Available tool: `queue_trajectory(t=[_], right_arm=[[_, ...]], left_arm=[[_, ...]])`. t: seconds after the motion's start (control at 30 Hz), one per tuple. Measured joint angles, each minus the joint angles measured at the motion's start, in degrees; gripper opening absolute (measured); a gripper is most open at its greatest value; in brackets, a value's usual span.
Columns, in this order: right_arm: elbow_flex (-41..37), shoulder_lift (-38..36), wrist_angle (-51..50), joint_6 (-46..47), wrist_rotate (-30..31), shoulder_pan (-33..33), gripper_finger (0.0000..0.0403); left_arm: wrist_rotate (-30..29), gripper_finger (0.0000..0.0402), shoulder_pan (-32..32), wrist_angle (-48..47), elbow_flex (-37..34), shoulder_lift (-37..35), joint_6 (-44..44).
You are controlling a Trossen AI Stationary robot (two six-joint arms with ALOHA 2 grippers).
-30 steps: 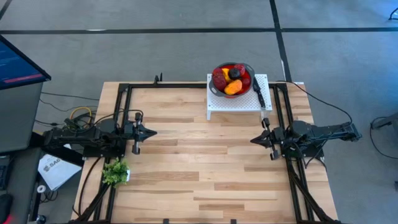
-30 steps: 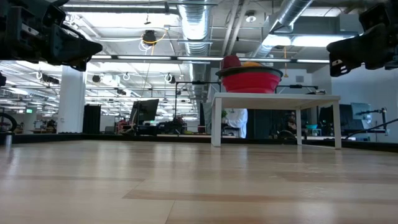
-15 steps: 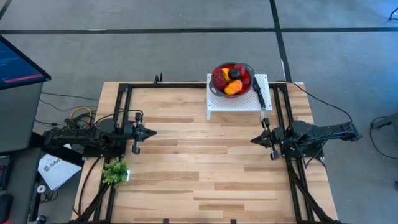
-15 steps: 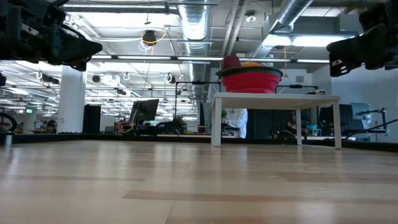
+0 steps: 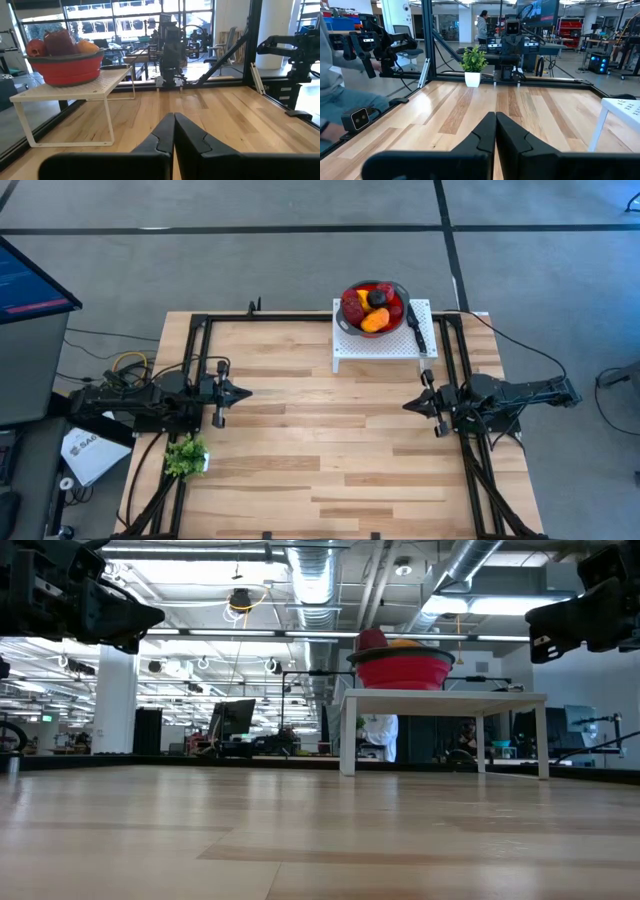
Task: Pick & Place Fruit
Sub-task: Return to Home Position
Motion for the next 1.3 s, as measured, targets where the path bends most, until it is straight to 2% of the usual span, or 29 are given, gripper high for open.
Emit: queue_trajectory(t=[1.3], right_arm=[[0.0,0.0,0.0,0.0,0.0,0.0,0.0006]], left_arm=[[0.0,0.0002,0.0,1.0,0.0,0.0,0.0]])
